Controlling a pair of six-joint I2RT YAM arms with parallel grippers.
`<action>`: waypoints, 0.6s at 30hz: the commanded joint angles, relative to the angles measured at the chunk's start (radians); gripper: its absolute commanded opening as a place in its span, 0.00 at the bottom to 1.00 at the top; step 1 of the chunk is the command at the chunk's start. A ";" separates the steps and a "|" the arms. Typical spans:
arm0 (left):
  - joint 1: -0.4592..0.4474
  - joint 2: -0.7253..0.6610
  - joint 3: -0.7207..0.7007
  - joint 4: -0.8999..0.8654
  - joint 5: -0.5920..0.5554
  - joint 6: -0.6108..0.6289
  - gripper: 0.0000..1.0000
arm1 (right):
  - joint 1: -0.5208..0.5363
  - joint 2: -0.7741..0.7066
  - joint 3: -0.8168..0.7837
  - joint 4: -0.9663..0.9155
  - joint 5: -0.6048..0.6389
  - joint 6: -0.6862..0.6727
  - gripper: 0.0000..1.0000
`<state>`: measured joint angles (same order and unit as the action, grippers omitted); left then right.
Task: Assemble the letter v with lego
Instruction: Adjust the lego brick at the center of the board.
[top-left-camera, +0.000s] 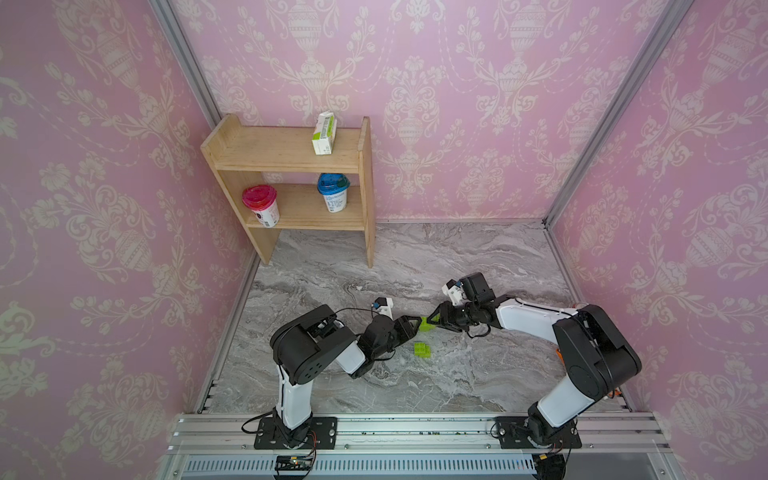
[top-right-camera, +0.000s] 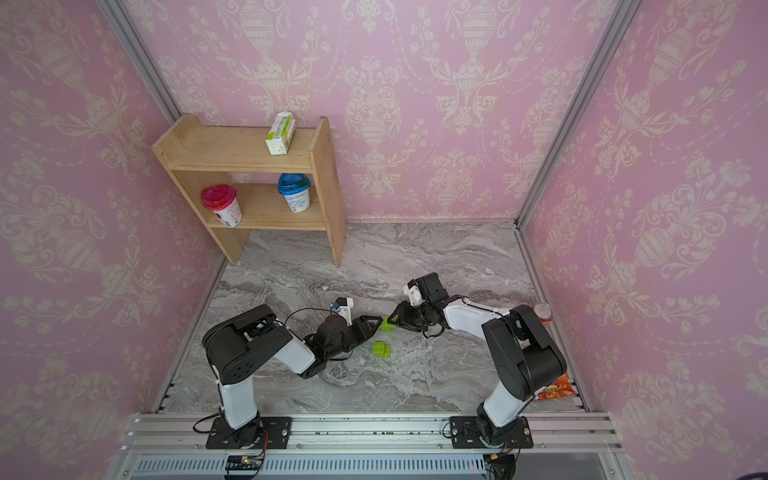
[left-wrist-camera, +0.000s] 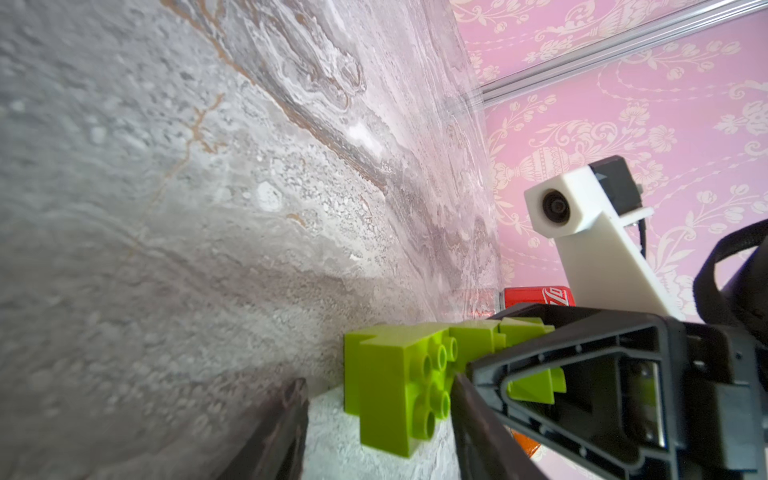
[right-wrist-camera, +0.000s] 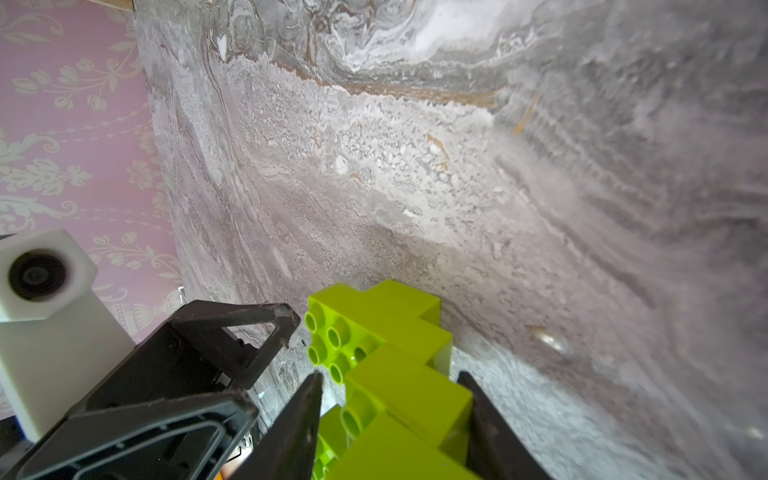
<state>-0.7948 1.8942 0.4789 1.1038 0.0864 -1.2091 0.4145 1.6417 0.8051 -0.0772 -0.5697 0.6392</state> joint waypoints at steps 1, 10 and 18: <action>-0.007 -0.031 -0.021 -0.057 -0.014 0.041 0.53 | -0.001 -0.011 0.026 -0.031 0.012 -0.030 0.41; -0.006 -0.114 -0.046 -0.128 -0.010 0.093 0.57 | -0.002 -0.015 0.038 -0.051 0.013 -0.036 0.49; -0.006 -0.265 -0.029 -0.380 0.009 0.221 0.57 | 0.000 -0.011 0.052 -0.065 0.014 -0.035 0.54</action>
<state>-0.7963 1.6779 0.4419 0.8734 0.0883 -1.0801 0.4145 1.6417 0.8341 -0.1158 -0.5640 0.6201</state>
